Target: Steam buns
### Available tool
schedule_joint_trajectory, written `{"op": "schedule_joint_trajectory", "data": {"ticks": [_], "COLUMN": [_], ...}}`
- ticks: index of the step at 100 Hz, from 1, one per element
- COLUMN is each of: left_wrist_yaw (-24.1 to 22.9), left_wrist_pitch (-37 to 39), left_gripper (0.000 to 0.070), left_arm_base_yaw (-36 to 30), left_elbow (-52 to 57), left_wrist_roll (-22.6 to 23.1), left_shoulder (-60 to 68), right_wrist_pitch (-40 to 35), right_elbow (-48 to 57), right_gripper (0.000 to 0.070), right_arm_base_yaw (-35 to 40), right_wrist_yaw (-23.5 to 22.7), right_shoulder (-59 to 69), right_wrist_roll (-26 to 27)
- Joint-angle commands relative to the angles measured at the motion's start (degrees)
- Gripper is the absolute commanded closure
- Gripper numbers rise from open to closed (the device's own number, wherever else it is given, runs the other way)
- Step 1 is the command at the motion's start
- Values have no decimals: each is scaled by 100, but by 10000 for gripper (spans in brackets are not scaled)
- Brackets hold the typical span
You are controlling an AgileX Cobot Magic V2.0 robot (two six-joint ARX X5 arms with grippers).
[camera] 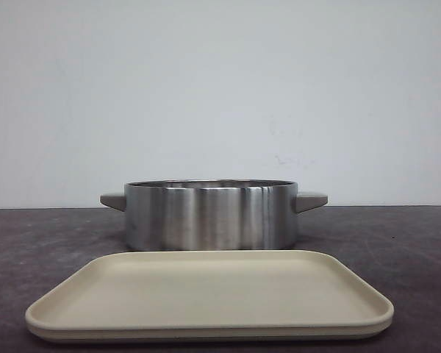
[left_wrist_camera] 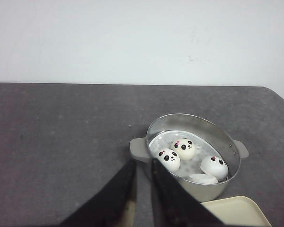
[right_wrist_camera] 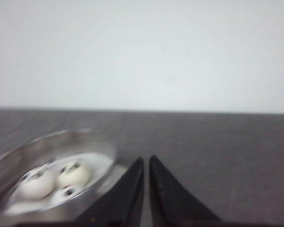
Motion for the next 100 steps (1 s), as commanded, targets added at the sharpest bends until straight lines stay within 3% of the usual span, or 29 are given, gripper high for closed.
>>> {"op": "schedule_joint_trajectory", "data": {"ticks": [1,24,42,73,100], "left_wrist_yaw": [-35,-35,-35,-35,-35], "left_wrist_pitch": [74,74,85,87,87], "left_gripper": [685,685,685,685,685], "left_arm_base_yaw": [-37,-37,-37,-37,-37], "left_elbow": [74,76,76,76,76], "left_wrist_roll": [0,0,0,0,0], "left_shoulder": [28,28,28,28,28], "right_wrist_pitch": [149,118,-651,-922,-822], "right_elbow": [-450,-1443,-1445,-1445,-1443], "right_gripper": [687,687,688,687,687], "right_arm_base_yaw": [-166,-879,-1233,-1285,-1261], "right_wrist_yaw": [2,-426,-413,-299,-452], "right_shoulder": [-232,-977,-1038,-1038,-1038], "right_wrist_roll": [-55,-92,-238,-706,-704]}}
